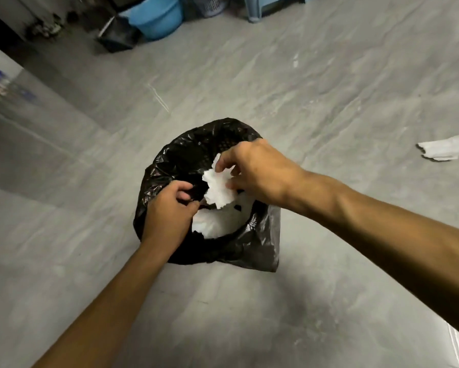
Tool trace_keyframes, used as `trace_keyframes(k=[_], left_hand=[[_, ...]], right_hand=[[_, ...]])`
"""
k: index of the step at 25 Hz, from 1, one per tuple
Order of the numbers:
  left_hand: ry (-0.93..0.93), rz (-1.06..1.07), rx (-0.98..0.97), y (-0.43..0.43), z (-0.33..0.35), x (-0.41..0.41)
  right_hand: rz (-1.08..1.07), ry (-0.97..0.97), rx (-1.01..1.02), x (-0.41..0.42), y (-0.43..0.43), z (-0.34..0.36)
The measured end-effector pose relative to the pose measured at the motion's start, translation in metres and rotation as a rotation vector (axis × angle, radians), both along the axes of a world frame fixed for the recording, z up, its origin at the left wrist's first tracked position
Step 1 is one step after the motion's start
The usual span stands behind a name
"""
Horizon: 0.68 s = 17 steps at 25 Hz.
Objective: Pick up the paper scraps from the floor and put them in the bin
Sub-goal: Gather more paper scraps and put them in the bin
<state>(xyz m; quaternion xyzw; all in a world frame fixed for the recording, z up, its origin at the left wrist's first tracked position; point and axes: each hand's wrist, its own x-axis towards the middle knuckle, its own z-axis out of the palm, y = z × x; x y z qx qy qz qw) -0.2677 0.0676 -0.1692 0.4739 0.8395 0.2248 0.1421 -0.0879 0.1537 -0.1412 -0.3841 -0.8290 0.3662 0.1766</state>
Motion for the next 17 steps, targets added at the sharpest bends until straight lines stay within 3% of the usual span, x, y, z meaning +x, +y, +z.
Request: trace_keyframes(k=[2, 4, 6, 8, 9, 13, 17], left_hand=[[-0.010, 0.006, 0.055, 0.000, 0.004, 0.003], [-0.055, 0.000, 0.122, 0.001, 0.010, 0.013], [-0.119, -0.026, 0.162, 0.002, 0.014, 0.029], [-0.161, -0.055, 0.147, 0.001, 0.017, 0.044], [-0.174, -0.066, 0.128, 0.000, 0.018, 0.050], [-0.227, -0.181, 0.044, -0.001, 0.024, 0.086], [-0.323, -0.415, -0.013, -0.003, 0.033, 0.168]], right_hand=[[-0.048, 0.007, 0.112, 0.007, -0.004, -0.007], [-0.268, 0.045, 0.248, 0.020, -0.009, -0.018], [-0.409, -0.054, 0.043, 0.027, -0.013, -0.024], [-0.437, 0.015, -0.287, 0.030, -0.012, -0.026], [-0.453, 0.074, -0.356, 0.034, -0.011, -0.026], [-0.536, 0.179, -0.366, 0.096, -0.025, -0.022], [-0.635, 0.157, -0.416, 0.193, -0.070, -0.015]])
